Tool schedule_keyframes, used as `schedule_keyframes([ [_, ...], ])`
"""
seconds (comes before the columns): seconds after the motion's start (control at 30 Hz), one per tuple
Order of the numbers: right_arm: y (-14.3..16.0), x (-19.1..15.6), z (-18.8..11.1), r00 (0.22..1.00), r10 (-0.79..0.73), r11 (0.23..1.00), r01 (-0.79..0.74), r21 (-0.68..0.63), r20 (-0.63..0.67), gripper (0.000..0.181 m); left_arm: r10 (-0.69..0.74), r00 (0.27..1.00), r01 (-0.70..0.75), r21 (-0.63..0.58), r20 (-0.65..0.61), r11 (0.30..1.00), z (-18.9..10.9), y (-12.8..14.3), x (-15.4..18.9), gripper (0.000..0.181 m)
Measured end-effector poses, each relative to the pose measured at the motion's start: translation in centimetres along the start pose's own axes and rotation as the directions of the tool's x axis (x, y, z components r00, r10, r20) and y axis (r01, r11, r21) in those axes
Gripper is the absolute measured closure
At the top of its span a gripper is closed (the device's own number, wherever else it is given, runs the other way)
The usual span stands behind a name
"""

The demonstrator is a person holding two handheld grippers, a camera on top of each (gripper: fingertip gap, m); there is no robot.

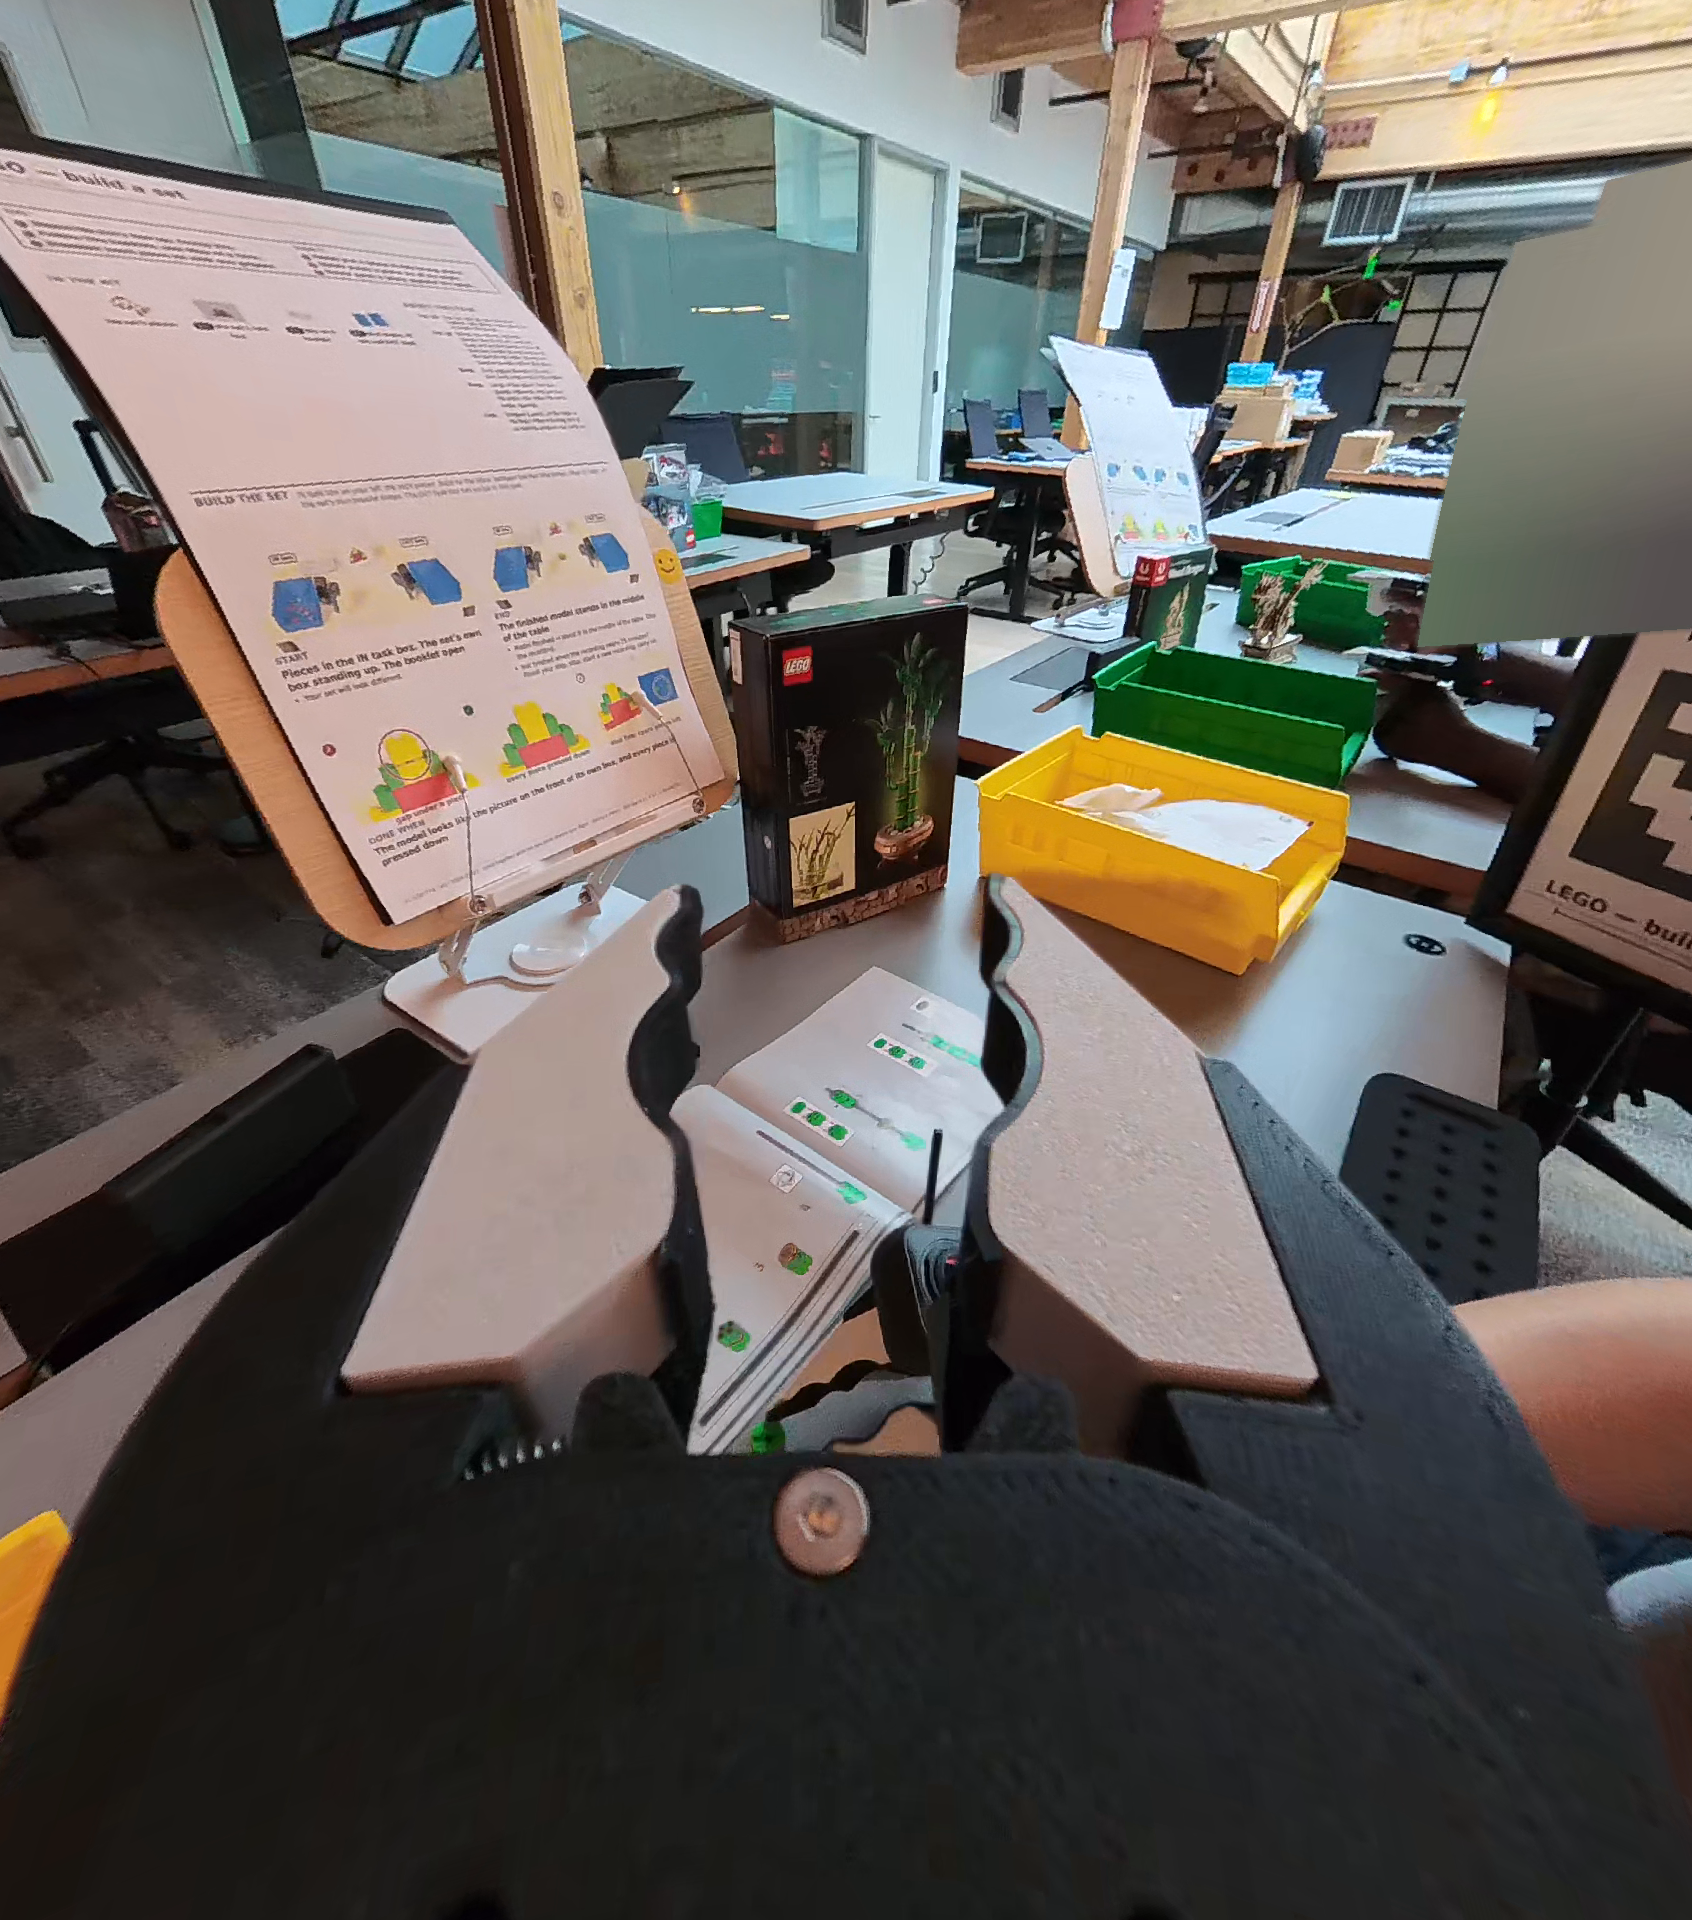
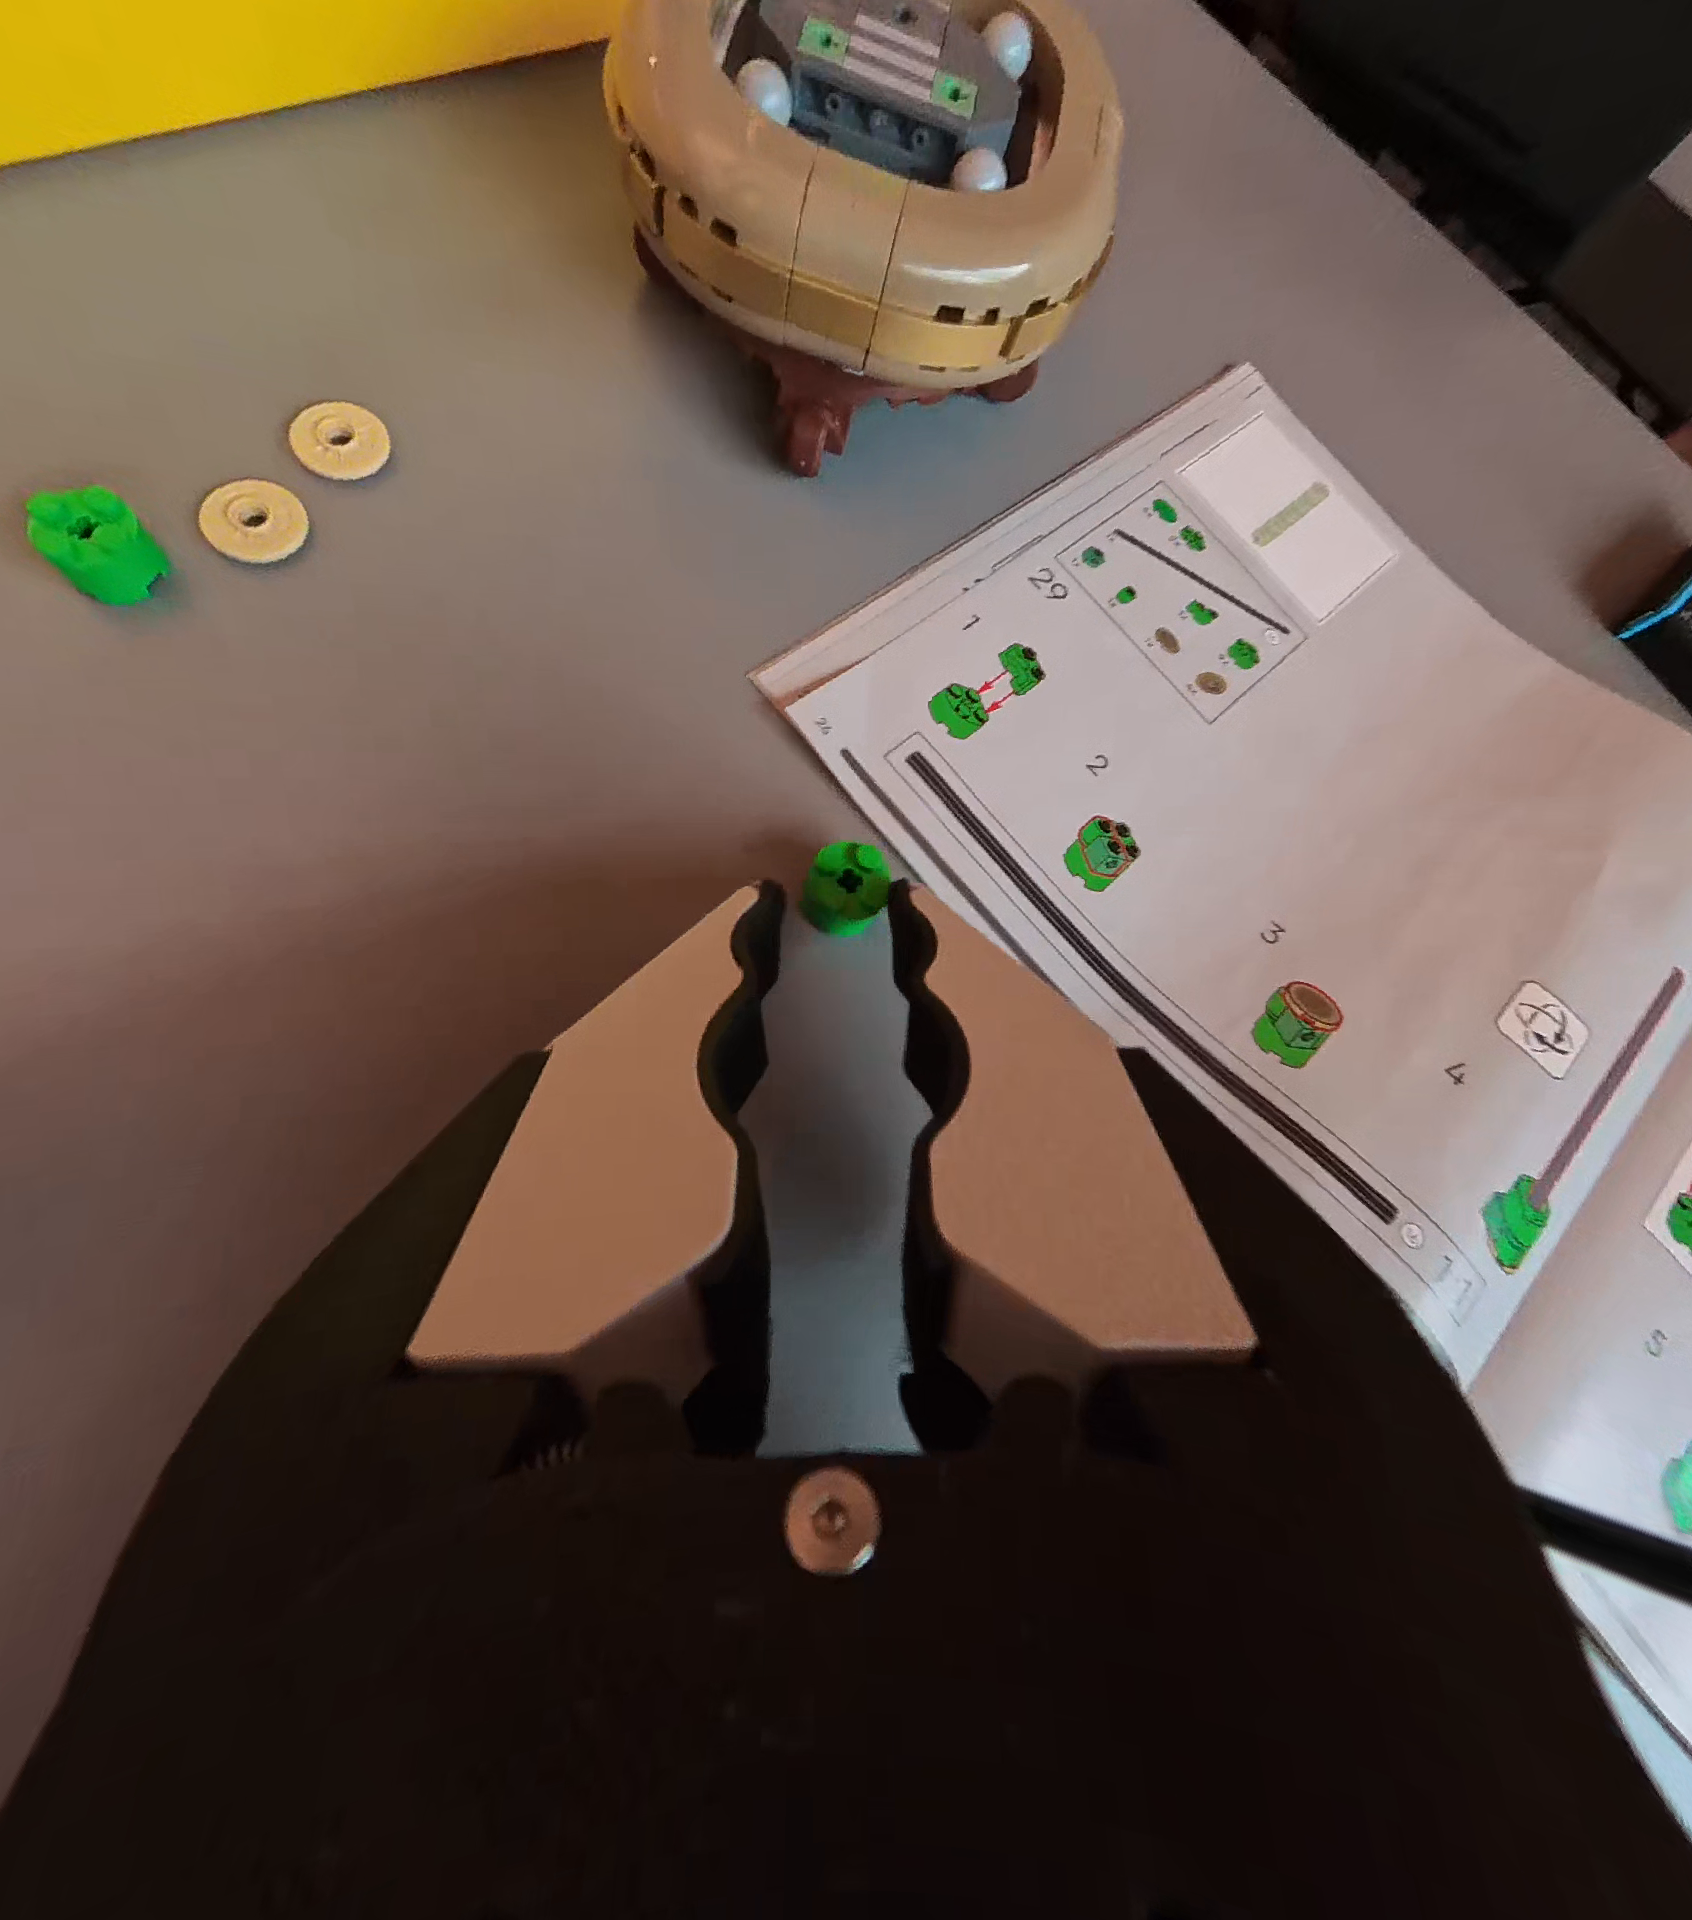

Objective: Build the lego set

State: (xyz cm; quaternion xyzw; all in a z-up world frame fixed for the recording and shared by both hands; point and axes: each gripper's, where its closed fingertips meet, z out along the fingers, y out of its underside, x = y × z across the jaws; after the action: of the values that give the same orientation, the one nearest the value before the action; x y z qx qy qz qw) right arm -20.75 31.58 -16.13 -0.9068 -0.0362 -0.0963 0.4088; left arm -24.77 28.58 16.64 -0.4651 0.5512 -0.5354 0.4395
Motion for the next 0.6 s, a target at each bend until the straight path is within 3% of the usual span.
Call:
schedule_keyframes([
  [0.17, 0.2, -1.2, -1.1, 0.998, -0.044, 0.999, 0.044, 0.006, 0.052, 0.167, 0.018, 1.0, -0.018, -0.002, -0.015, 1.0, 0.1, -0.1, 0.6, 0.131],
  [0.3, 1.0, -2.8, -6.8, 0.978, -0.204, 0.972, 0.196, 0.131, 0.044, 0.167, 0.019, 1.0, -0.019, 0.008, -0.01, 1.0, -0.2, -0.3, 0.5, 0.133],
  [0.43, 6.6, 1.8, -11.3, 0.949, -0.296, 0.951, 0.303, 0.058, -0.105, 0.167, 0.017, 1.0, -0.017, 0.008, -0.009, 1.0, -0.1, -0.3, 0.6, 0.134],
  [0.5, 9.7, 5.5, -12.5, 0.958, -0.237, 0.971, 0.238, -0.013, -0.163, 0.167, 0.02, 1.0, -0.02, 0.004, -0.001, 1.0, 0.3, -0.3, 0.6, 0.134],
  [0.6, 12.2, 7.5, -13.5, 0.991, -0.079, 0.997, 0.076, -0.031, -0.106, 0.167, 0.031, 0.999, -0.031, -0.028, 0.006, 0.999, 1.3, 0.2, 0.9, 0.134],
])
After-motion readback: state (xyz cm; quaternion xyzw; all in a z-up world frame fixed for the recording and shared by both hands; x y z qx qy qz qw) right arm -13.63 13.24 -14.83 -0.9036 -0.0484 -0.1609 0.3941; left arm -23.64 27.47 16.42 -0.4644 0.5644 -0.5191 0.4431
